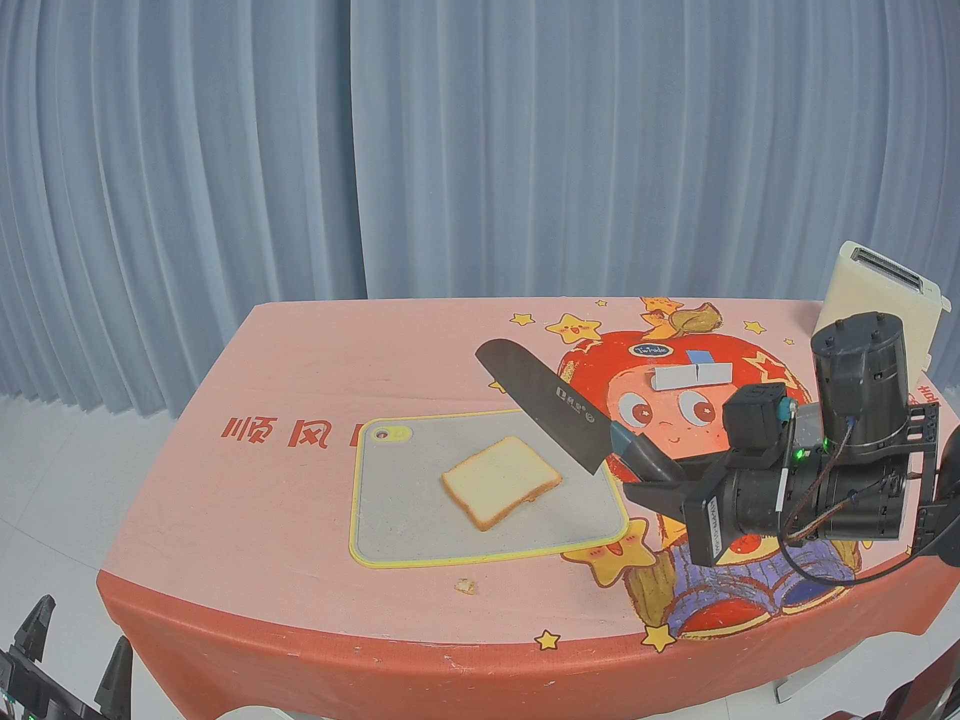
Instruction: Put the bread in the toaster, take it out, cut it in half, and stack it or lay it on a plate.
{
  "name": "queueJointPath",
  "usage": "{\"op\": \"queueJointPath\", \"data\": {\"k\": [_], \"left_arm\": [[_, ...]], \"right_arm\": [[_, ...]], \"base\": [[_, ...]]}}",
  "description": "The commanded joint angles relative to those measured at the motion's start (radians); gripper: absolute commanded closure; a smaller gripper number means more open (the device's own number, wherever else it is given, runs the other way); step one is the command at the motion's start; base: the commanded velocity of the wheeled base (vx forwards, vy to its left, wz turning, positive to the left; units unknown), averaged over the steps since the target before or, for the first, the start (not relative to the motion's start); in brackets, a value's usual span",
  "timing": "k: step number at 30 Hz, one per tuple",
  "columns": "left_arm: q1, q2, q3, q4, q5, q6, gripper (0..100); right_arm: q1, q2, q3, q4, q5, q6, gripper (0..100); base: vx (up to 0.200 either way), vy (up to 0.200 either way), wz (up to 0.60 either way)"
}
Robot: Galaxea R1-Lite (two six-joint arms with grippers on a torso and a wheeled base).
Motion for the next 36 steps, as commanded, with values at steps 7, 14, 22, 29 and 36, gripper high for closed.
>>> {"op": "queueJointPath", "data": {"k": [7, 14, 22, 29, 36], "left_arm": [[0.0, 0.001, 0.016, 0.0, 0.0, 0.0, 0], [0.0, 0.001, 0.016, 0.0, 0.0, 0.0, 0], [0.0, 0.001, 0.016, 0.0, 0.0, 0.0, 0], [0.0, 0.001, 0.016, 0.0, 0.0, 0.0, 0], [0.0, 0.001, 0.016, 0.0, 0.0, 0.0, 0]], "right_arm": [[0.06, 0.046, 0.012, -0.004, -0.07, 0.002, 100], [0.093, 0.075, 0.006, -0.001, -0.078, 0.0, 100], [0.089, 0.104, 0.005, -0.012, -0.08, 0.002, 100], [0.079, 0.104, 0.014, -0.014, -0.08, 0.002, 100], [0.076, 0.112, 0.015, -0.015, -0.08, 0.003, 100]], "base": [[0.0, 0.0, 0.0], [0.0, 0.0, 0.0], [0.0, 0.0, 0.0], [0.0, 0.0, 0.0], [0.0, 0.0, 0.0]]}}
